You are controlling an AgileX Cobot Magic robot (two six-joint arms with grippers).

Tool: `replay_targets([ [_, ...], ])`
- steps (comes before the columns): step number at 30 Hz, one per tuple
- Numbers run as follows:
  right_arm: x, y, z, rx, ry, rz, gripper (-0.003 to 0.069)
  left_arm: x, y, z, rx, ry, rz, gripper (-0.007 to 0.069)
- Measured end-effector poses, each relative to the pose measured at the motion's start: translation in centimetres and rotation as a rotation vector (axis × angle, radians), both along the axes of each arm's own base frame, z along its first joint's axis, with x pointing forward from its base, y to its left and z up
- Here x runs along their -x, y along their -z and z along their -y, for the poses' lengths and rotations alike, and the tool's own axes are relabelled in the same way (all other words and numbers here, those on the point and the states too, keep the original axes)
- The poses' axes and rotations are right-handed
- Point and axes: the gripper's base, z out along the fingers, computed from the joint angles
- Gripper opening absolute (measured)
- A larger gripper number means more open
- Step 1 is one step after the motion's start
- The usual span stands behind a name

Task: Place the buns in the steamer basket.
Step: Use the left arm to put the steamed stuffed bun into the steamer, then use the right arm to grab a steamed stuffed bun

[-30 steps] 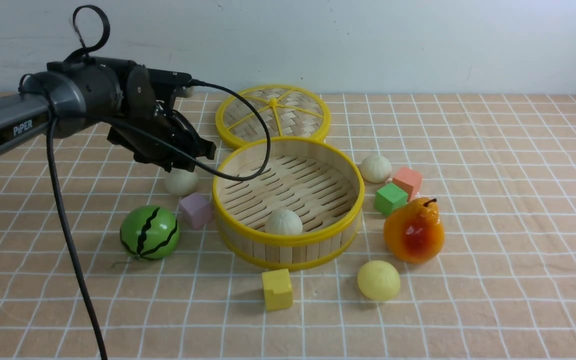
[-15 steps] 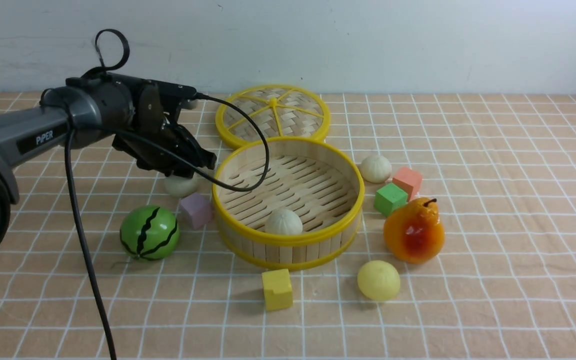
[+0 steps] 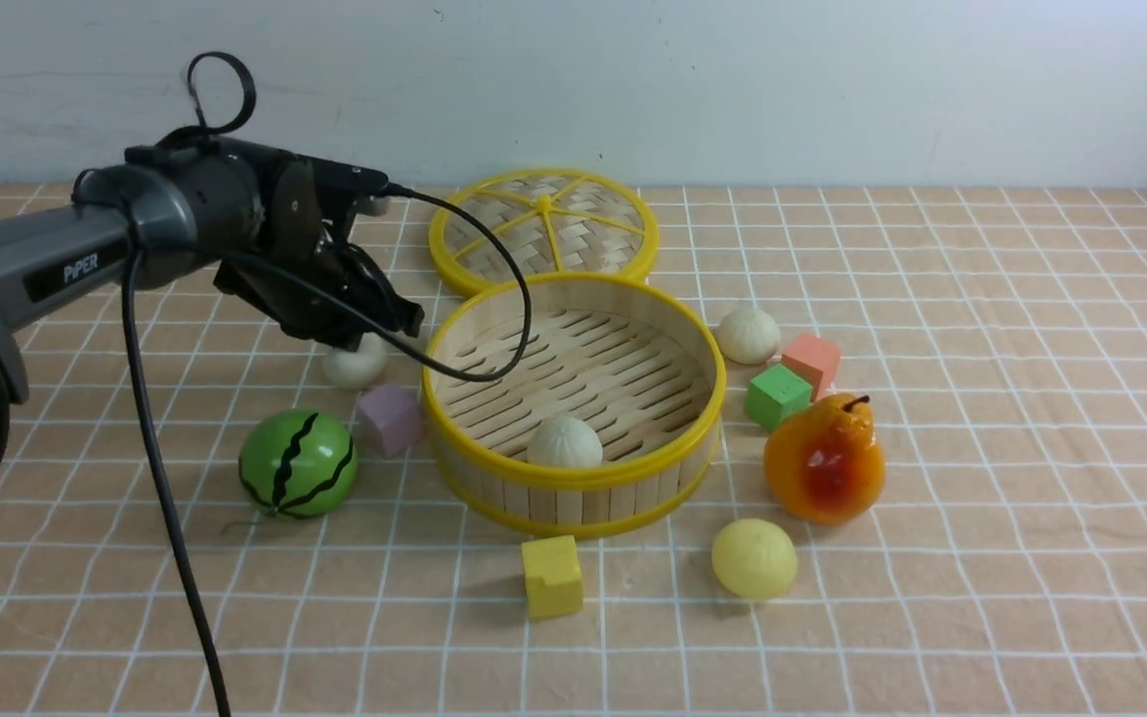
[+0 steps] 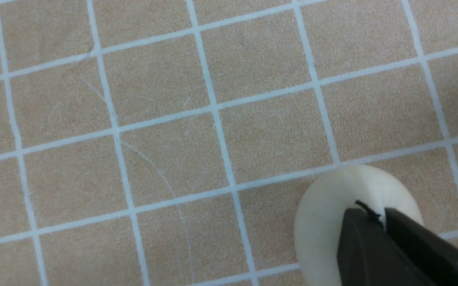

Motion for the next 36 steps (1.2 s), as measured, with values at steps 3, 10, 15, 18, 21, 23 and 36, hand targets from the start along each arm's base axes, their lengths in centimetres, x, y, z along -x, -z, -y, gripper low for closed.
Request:
replay_targets([
  [3, 0.0, 0.0, 0.0, 0.0, 0.0, 0.0, 0.0241, 1.1, -3.3, -0.2, 0.017, -0.008, 0.023, -0.001],
  [10, 0.0, 0.0, 0.0, 0.0, 0.0, 0.0, 0.0241, 4.8, -10.1, 2.2, 0.141, 0.094, 0.032, -0.001],
  [15, 0.0, 0.0, 0.0, 0.0, 0.0, 0.0, 0.0241, 5.3, -8.1, 7.0, 0.174, 0.236, -0.011, -0.001],
  [18, 0.0, 0.0, 0.0, 0.0, 0.0, 0.0, 0.0241, 4.7, -6.7, 8.1, 0.169, 0.253, 0.009, -0.0007],
  [21, 0.0, 0.0, 0.0, 0.0, 0.0, 0.0, 0.0241, 3.6, -4.3, 8.9, 0.137, 0.265, 0.036, 0.0013],
  [23, 0.0, 0.0, 0.0, 0.0, 0.0, 0.0, 0.0241, 3.0, -2.8, 9.0, 0.105, 0.269, 0.041, 0.005],
  [36, 0.0, 0.0, 0.0, 0.0, 0.0, 0.0, 0.0241, 4.6, -5.6, 8.2, 0.135, 0.166, -0.013, 0.0554],
])
